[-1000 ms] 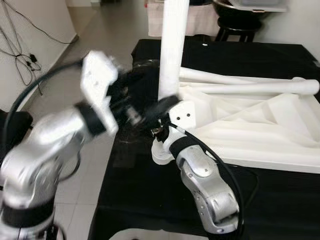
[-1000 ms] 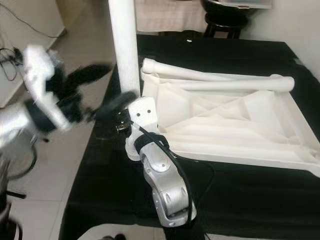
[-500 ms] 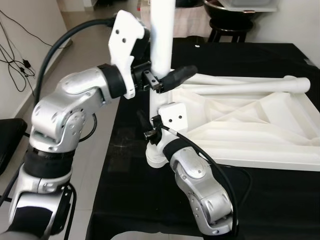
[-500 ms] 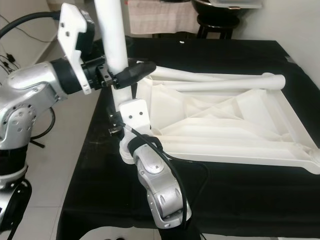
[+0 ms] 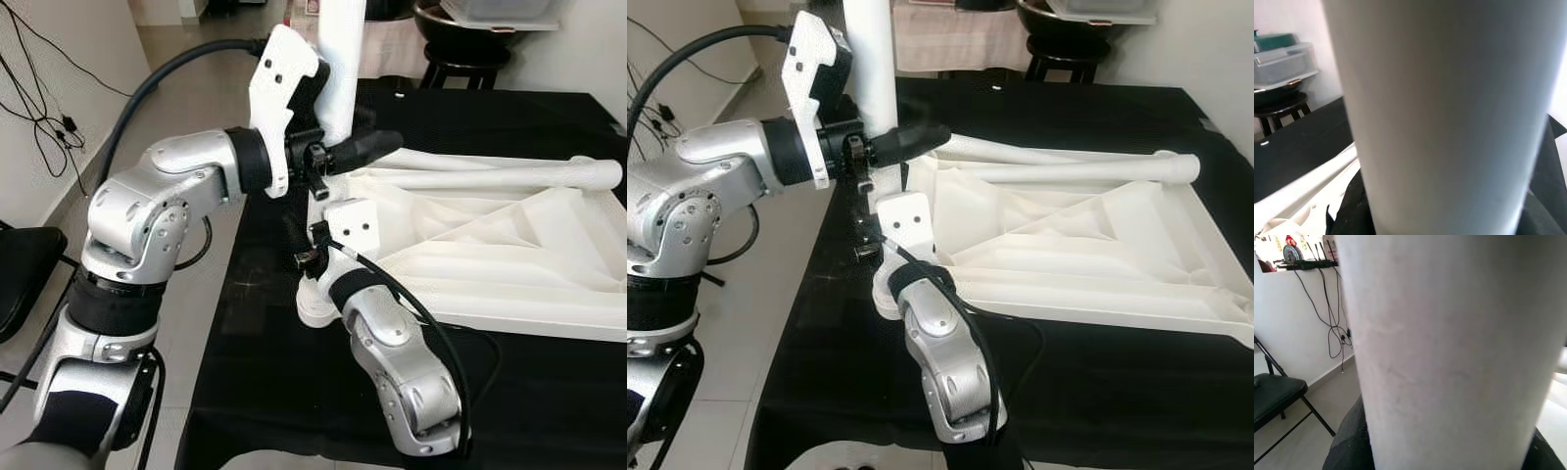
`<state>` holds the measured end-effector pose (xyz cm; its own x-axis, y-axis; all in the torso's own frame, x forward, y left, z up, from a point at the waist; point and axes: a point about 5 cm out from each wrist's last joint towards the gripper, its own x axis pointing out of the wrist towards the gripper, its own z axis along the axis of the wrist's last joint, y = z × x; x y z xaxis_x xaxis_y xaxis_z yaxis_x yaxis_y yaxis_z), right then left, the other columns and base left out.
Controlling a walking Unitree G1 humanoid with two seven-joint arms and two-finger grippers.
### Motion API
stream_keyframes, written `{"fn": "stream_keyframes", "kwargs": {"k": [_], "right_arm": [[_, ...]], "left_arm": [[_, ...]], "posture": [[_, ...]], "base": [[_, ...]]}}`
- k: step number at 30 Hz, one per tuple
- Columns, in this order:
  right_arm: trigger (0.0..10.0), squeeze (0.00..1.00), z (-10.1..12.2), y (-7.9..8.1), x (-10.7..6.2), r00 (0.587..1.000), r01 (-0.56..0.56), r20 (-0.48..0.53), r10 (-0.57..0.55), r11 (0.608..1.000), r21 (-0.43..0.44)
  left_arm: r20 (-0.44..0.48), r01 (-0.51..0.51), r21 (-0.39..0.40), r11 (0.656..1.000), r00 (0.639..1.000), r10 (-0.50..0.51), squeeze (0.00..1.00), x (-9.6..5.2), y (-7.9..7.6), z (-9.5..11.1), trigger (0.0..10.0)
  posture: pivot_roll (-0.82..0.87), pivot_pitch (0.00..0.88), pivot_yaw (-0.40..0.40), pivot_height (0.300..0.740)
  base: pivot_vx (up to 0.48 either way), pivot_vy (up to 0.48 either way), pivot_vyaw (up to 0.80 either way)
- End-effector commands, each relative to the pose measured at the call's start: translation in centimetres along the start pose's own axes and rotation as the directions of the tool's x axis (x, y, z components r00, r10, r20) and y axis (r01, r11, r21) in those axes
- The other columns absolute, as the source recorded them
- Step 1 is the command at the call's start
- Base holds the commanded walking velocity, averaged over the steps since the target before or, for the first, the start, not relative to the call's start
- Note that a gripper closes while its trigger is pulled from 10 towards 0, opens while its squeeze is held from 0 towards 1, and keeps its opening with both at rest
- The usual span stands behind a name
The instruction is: Building children table
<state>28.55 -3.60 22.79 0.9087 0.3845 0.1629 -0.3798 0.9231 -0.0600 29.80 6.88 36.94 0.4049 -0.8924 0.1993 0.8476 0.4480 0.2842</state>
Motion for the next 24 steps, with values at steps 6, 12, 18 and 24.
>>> {"fn": "stream_keyframes", "kwargs": {"k": [6, 12, 18, 24], "right_arm": [[10.0, 0.0, -1.9, 1.5, 0.2, 0.992, -0.084, -0.093, 0.084, 0.996, 0.009], [10.0, 1.0, -0.4, 0.7, 1.4, 0.956, -0.292, 0.01, 0.292, 0.955, 0.051], [10.0, 0.13, 1.0, -1.3, 2.4, 0.794, -0.606, 0.006, 0.608, 0.792, -0.073], [10.0, 0.0, 0.9, -2.7, 3.5, 0.676, -0.736, -0.14, 0.724, 0.654, -0.175]], "left_arm": [[-0.04, 0.024, -0.008, 1.0, 0.999, -0.024, 0.0, 1.1, -0.6, -0.2, 0.0], [-0.046, 0.025, -0.004, 1.0, 0.999, -0.025, 0.0, 1.1, -0.6, 0.1, 0.0], [-0.04, 0.024, -0.008, 1.0, 0.999, -0.024, 0.0, 0.6, -0.7, 0.6, 0.0], [-0.031, 0.031, -0.011, 0.999, 0.999, -0.032, 0.0, 0.4, -1.1, 1.1, 0.0]], "posture": [[0.06, 0.164, 0.012, 0.74], [0.06, 0.154, 0.01, 0.74], [0.06, 0.153, 0.004, 0.74], [0.06, 0.16, -0.003, 0.74]], "base": [[0.0, 0.0, 0.0], [0.0, 0.0, 0.0], [0.0, 0.0, 0.0], [0.0, 0.0, 0.0]]}}
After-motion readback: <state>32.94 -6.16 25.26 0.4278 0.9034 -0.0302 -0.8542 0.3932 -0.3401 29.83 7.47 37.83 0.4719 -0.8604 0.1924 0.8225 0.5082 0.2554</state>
